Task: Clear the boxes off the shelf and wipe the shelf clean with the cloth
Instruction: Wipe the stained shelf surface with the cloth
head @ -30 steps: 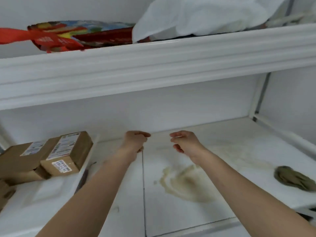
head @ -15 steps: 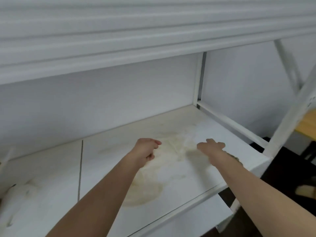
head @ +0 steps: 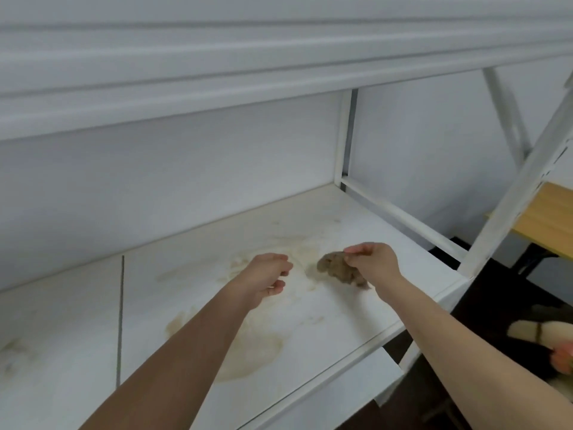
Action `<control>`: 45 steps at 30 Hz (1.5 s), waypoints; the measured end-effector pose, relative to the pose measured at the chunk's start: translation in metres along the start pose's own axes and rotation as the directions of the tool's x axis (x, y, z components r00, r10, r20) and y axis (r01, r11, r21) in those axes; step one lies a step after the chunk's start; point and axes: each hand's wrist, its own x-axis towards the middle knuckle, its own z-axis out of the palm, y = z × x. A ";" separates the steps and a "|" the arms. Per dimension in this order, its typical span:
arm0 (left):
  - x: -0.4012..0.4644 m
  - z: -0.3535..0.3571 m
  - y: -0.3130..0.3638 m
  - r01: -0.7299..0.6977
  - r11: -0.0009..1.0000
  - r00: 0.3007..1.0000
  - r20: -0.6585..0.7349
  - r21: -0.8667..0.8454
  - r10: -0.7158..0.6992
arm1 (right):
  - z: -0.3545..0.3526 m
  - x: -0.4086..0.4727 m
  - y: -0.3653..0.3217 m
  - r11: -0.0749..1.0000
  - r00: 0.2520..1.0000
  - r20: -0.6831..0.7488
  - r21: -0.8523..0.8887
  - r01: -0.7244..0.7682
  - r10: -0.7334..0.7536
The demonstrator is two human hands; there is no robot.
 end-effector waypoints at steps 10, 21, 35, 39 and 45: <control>-0.001 0.021 0.026 -0.131 0.979 0.985 0.088 -0.155 0.146 | 0.004 0.021 -0.055 0.973 0.929 0.313 0.176 0.147 -0.197; -0.005 0.063 0.048 -0.206 0.927 0.972 -0.175 -0.313 0.157 | -0.031 0.074 -0.063 0.970 0.951 0.280 0.234 0.061 -0.128; -0.043 0.094 0.040 -0.088 0.949 0.994 -0.085 -0.302 0.065 | -0.052 0.056 -0.076 0.913 0.845 0.388 0.324 0.249 -0.368; -0.049 0.101 0.038 -0.010 0.983 0.994 0.106 -0.185 0.030 | -0.054 0.038 -0.079 0.893 0.784 0.468 0.383 0.236 -0.408; -0.052 0.093 0.033 -0.164 0.951 0.986 -0.073 -0.262 0.150 | -0.058 0.043 -0.069 0.952 0.863 0.407 0.190 0.240 -0.299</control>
